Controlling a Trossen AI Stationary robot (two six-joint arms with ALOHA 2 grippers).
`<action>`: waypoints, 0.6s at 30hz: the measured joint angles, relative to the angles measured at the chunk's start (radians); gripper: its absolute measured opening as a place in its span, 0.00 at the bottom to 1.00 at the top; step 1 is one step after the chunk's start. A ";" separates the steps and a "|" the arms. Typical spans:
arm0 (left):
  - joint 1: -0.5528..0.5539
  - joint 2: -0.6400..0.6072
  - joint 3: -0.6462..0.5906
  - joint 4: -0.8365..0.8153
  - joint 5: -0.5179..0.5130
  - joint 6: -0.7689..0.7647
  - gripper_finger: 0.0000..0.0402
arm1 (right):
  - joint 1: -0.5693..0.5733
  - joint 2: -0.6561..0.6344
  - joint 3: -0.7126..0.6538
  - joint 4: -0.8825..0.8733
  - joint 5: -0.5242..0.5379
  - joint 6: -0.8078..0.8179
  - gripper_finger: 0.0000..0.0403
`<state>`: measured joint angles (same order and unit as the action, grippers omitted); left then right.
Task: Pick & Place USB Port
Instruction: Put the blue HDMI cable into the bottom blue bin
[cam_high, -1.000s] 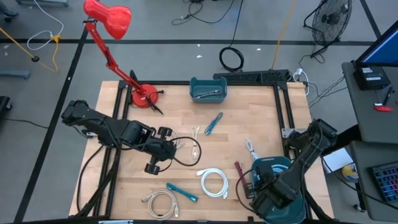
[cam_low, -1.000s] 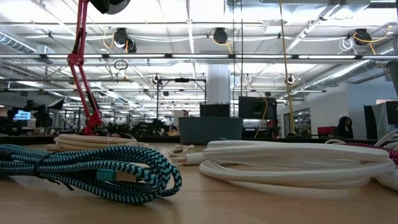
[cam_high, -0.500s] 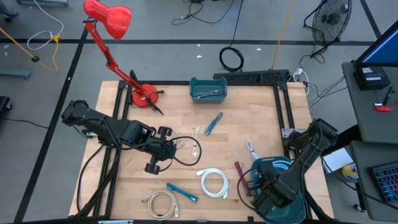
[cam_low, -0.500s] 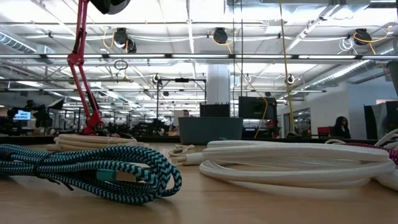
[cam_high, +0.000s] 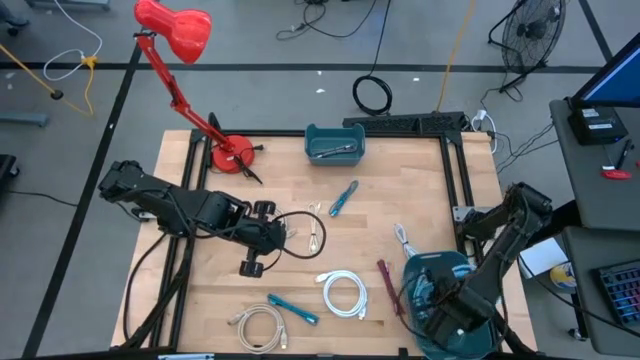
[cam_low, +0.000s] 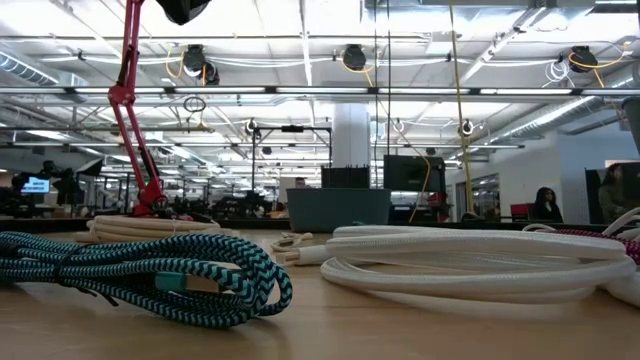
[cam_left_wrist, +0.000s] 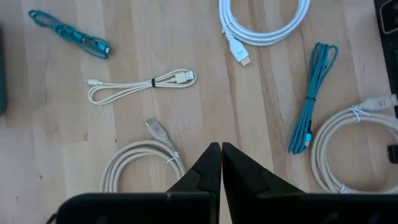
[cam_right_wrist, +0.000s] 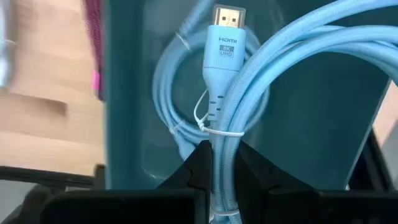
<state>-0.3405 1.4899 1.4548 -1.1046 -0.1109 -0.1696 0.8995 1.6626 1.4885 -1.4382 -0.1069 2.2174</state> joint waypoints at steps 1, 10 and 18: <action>-0.001 0.000 0.000 0.001 -0.002 -0.006 0.05 | 0.002 0.002 -0.023 0.033 0.003 0.000 0.07; -0.002 0.000 0.000 0.003 -0.003 -0.005 0.05 | -0.001 0.002 -0.207 0.324 0.009 0.001 0.07; -0.002 0.000 0.000 -0.010 -0.002 0.020 0.05 | -0.010 0.002 -0.277 0.422 0.032 -0.004 0.08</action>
<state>-0.3424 1.4902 1.4548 -1.1143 -0.1128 -0.1498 0.8891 1.6642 1.2111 -1.0162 -0.0753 2.2135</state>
